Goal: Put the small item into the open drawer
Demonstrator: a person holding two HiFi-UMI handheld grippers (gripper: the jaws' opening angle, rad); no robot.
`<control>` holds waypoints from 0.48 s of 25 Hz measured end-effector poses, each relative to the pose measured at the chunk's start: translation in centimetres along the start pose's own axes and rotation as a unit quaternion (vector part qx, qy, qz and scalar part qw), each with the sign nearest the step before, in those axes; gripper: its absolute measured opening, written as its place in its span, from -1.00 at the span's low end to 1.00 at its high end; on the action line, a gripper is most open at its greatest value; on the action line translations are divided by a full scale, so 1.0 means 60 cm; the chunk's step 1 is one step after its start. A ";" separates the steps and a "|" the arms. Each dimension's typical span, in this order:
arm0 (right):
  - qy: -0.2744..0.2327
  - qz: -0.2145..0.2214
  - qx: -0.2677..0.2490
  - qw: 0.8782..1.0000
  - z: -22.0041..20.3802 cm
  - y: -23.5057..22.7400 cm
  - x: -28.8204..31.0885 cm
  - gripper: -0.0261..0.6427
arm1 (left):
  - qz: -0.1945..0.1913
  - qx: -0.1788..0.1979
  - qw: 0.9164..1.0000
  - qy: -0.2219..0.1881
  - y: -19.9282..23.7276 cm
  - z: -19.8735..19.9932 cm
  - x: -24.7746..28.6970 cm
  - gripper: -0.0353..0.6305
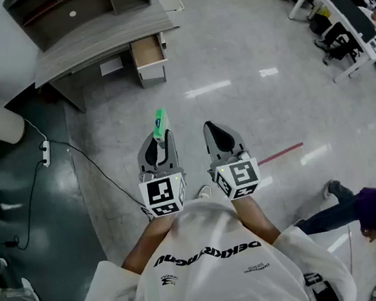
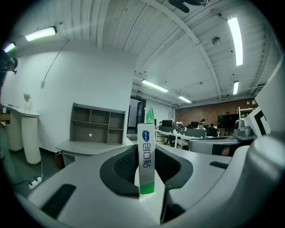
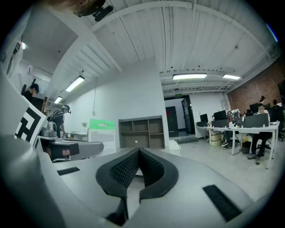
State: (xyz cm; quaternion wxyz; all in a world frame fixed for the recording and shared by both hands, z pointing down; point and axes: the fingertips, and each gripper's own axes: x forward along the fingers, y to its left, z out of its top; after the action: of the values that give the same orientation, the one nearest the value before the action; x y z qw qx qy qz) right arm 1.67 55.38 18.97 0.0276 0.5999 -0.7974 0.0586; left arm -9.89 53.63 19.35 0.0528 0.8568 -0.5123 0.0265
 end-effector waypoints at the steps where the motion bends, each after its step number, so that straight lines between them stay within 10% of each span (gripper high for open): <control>1: 0.000 0.002 0.001 1.000 0.002 -0.004 0.002 -0.83 | 0.001 -0.001 1.000 -0.001 -0.002 0.002 0.004 -0.60; 12: -0.007 0.037 -0.004 0.999 -0.003 -0.044 0.010 -0.83 | 0.020 0.008 1.000 0.007 -0.040 -0.015 0.039 -0.60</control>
State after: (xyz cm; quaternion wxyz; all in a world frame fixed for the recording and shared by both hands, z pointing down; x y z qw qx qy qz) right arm 4.02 54.11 19.40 0.0221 0.5701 -0.8196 0.0523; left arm -6.68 52.80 20.35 0.0493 0.8467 -0.5284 0.0374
